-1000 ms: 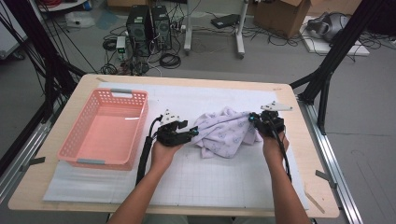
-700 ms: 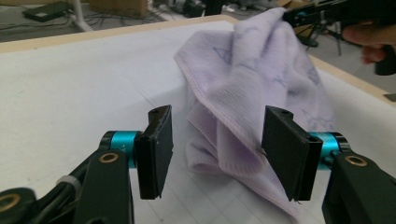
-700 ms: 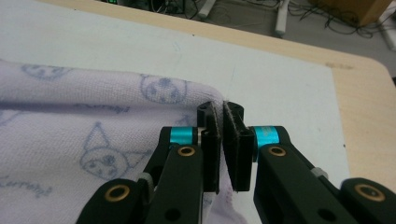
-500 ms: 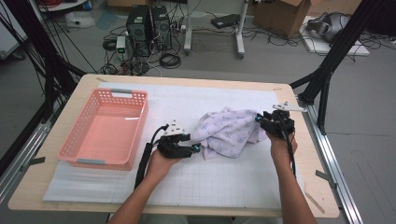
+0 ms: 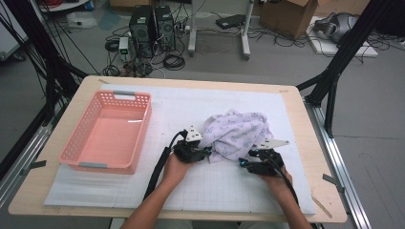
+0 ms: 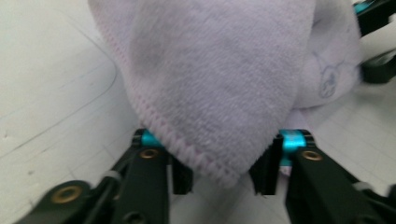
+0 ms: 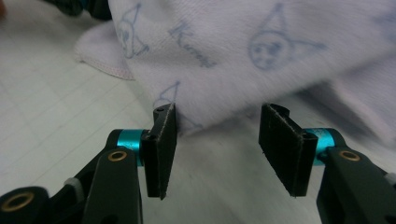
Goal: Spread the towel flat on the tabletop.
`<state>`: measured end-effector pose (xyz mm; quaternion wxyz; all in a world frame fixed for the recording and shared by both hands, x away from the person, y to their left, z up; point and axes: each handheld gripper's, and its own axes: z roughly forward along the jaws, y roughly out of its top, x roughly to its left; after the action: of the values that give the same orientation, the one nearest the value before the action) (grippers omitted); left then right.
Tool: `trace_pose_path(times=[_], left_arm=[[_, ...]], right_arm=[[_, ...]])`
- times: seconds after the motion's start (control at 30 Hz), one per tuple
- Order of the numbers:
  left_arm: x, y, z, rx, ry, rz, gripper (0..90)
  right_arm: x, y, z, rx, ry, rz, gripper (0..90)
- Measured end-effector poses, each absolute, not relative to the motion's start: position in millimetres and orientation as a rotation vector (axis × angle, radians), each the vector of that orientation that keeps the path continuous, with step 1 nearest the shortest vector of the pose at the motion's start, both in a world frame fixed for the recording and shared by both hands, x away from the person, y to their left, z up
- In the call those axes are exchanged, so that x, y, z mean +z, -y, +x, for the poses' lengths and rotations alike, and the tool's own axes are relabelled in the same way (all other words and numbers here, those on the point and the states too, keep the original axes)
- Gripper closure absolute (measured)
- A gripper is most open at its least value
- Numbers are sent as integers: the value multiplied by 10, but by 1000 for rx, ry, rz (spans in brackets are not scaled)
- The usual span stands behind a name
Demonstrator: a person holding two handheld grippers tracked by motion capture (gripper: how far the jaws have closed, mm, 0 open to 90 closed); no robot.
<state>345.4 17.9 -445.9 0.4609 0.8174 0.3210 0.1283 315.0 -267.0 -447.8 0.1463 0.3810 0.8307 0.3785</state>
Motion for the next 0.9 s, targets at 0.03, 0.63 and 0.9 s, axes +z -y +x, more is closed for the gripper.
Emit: trace_pose_path(times=[0.03, 0.63, 0.9], left_arm=[[-4459, -179, 3454, 316, -790, 2011, 751], [-4106, -559, 3387, 339, -838, 1814, 804], [-4283, -585, 3570, 333, -1001, 1806, 551]], right_arm=[[-4467, 2671, 3157, 1114, -2390, 1082, 713], [-3799, 2845, 3457, 1269, -2112, 1147, 863], [-3901, 2610, 4002, 1106, -2022, 1212, 866]])
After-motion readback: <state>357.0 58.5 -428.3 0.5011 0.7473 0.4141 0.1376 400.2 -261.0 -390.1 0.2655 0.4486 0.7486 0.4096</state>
